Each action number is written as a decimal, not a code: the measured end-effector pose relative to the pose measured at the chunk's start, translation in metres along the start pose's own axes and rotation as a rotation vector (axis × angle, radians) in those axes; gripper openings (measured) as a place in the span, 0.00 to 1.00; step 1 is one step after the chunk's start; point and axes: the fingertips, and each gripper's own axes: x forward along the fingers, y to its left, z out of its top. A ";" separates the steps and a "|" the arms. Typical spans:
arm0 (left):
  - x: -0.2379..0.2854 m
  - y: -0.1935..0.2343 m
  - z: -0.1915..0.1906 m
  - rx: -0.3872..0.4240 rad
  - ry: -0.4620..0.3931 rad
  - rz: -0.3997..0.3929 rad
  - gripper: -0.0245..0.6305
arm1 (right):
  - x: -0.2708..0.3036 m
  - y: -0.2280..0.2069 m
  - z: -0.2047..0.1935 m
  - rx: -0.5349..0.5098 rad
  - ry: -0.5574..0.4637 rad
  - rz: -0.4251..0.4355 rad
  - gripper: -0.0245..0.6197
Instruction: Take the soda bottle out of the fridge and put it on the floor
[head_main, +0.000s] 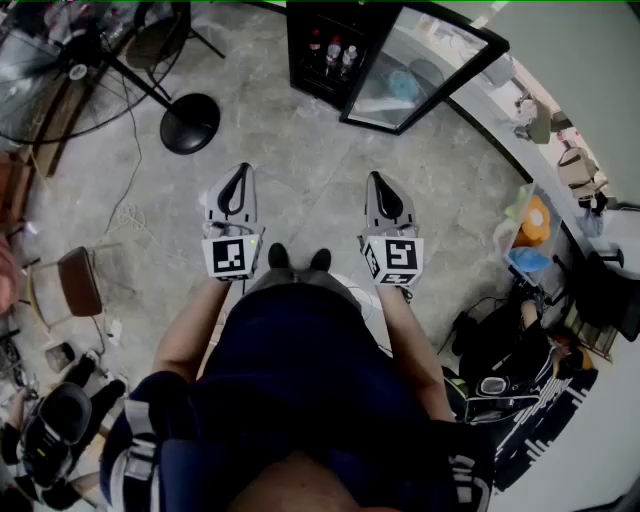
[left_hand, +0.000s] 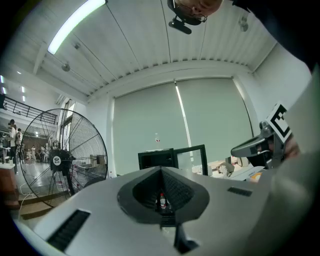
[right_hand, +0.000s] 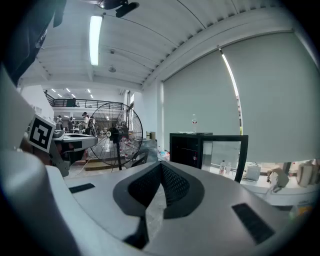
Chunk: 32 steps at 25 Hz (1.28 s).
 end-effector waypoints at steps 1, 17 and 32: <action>0.001 0.001 0.000 0.005 0.000 -0.001 0.08 | 0.001 0.000 -0.001 0.001 0.001 0.001 0.06; 0.010 0.003 0.001 0.009 0.000 -0.010 0.08 | 0.010 0.004 -0.002 -0.011 0.007 0.037 0.07; 0.013 0.005 -0.005 0.011 0.009 -0.028 0.07 | 0.022 0.005 -0.005 0.011 0.002 0.078 0.21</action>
